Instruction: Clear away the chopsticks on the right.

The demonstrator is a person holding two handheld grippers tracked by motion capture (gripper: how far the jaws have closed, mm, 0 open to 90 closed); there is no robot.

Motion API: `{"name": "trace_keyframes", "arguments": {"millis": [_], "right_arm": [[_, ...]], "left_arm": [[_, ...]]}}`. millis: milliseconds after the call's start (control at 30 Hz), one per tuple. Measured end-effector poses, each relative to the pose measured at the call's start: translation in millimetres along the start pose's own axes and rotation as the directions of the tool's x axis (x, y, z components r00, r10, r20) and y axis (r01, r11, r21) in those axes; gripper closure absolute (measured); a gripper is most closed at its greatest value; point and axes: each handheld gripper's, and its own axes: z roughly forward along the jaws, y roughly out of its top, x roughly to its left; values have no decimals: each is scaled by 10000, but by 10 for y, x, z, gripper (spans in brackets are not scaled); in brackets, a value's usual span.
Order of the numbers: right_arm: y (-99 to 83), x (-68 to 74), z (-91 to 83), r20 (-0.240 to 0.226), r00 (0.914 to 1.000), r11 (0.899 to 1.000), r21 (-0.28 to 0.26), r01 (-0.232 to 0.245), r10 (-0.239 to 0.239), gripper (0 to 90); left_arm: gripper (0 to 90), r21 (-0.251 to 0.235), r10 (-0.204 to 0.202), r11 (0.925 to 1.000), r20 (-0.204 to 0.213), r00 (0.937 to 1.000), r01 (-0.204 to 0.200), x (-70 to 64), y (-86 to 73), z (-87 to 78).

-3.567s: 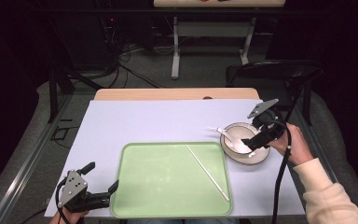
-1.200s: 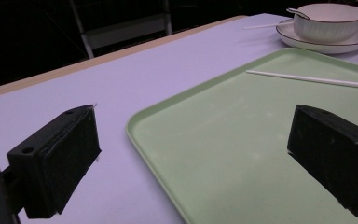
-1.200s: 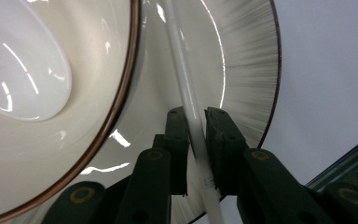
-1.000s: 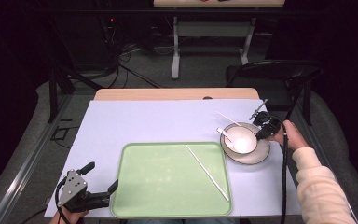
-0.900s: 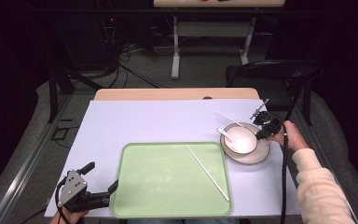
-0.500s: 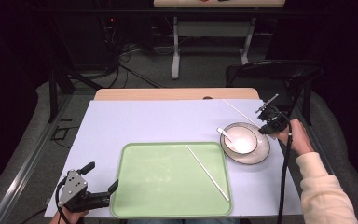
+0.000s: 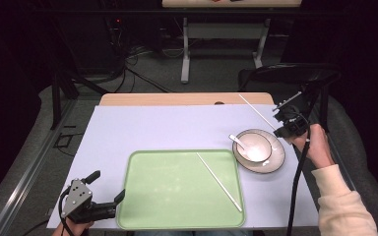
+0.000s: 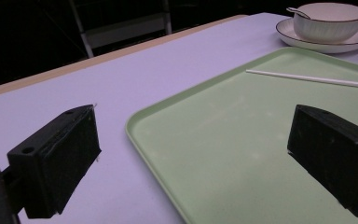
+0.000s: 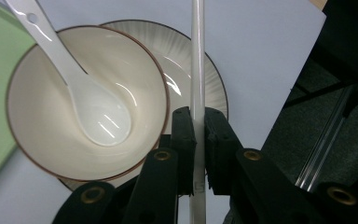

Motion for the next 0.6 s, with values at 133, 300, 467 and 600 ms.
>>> {"name": "trace_keyframes", "arguments": {"millis": [133,300,467,600], "right_arm": [[1,175,-122,-76,10000,9997,-253,-29,27,834],[-22,408,-227,-215,9997,9982,-584,134,-147,834],[-47,573,-249,-404,9986,9969,-729,306,-336,834],[-76,662,-259,-554,9978,9964,-791,310,-355,834]], "left_arm": [[19,-36,-54,10000,7,10000,54,-2,-1,-2],[20,-51,-62,10000,1,10000,62,-1,-3,-6],[20,-59,-46,10000,19,10000,46,-4,-2,-5],[20,-24,-35,10000,45,10000,35,-3,0,-8]]}}
